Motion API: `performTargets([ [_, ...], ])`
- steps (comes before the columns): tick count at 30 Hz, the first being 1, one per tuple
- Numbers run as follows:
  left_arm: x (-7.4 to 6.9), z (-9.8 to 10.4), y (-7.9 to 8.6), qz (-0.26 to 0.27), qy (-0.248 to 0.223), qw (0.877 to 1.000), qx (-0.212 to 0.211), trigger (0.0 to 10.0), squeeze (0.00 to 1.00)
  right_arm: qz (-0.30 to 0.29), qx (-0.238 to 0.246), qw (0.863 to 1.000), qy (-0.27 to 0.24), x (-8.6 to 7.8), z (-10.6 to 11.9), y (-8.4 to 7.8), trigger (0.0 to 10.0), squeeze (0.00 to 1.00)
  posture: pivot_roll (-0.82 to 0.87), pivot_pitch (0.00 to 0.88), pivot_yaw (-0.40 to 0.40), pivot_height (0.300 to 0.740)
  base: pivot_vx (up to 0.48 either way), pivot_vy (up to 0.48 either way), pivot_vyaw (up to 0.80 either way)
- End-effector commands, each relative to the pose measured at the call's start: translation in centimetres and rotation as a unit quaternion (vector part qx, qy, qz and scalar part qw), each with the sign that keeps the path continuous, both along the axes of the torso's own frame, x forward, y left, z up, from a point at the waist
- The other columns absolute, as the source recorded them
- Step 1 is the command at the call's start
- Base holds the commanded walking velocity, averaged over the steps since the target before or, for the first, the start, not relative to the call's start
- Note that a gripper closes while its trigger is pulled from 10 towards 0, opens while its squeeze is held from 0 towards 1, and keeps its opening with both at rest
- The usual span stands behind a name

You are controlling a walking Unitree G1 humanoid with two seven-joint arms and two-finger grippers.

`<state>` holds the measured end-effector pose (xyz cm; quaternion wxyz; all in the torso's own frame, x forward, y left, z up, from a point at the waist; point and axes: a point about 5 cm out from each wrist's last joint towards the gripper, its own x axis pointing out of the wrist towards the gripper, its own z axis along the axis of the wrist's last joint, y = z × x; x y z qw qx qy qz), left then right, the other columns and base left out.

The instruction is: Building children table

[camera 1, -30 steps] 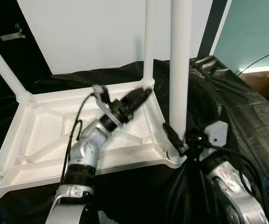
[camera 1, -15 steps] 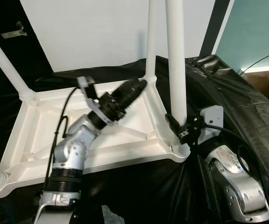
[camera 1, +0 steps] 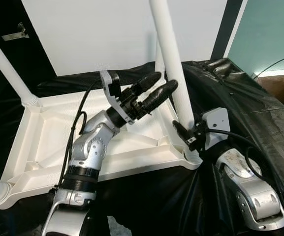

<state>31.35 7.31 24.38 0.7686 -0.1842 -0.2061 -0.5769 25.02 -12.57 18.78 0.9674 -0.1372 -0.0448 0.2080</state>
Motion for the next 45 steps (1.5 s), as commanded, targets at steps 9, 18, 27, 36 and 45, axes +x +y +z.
performTargets([
  [9,0.3,0.8,-2.1,0.004,-0.008,1.0,0.022,10.0,0.0,-0.023,-0.065,0.996,0.058,-0.2,-2.5,-0.8,10.0,0.0,-0.2,0.007,0.056,0.74,0.0,0.0,0.0],
  [18,1.9,3.2,-2.2,0.064,-0.005,0.998,-0.006,10.0,0.0,-0.028,-0.069,0.995,0.071,-0.3,-3.0,-0.9,10.0,0.0,-0.2,0.0,0.06,0.74,0.0,0.0,0.0],
  [27,1.4,3.0,-1.5,0.035,-0.021,0.999,-0.016,0.0,0.0,-0.036,-0.063,0.995,0.072,-0.2,-2.9,-0.8,10.0,0.0,-0.2,0.001,0.066,0.74,0.0,0.0,0.0],
  [36,0.8,2.8,-1.5,0.014,-0.025,0.999,-0.022,0.0,0.0,-0.037,-0.063,0.996,0.054,-0.1,-1.8,-0.5,10.0,1.0,-0.19,0.01,0.062,0.74,0.0,0.0,0.0],
  [45,0.8,2.7,-1.6,0.008,-0.024,0.999,-0.029,0.0,0.0,-0.015,-0.051,0.998,0.018,-0.2,1.2,0.6,10.0,0.0,-0.2,0.011,0.057,0.74,0.0,0.0,0.0],
])
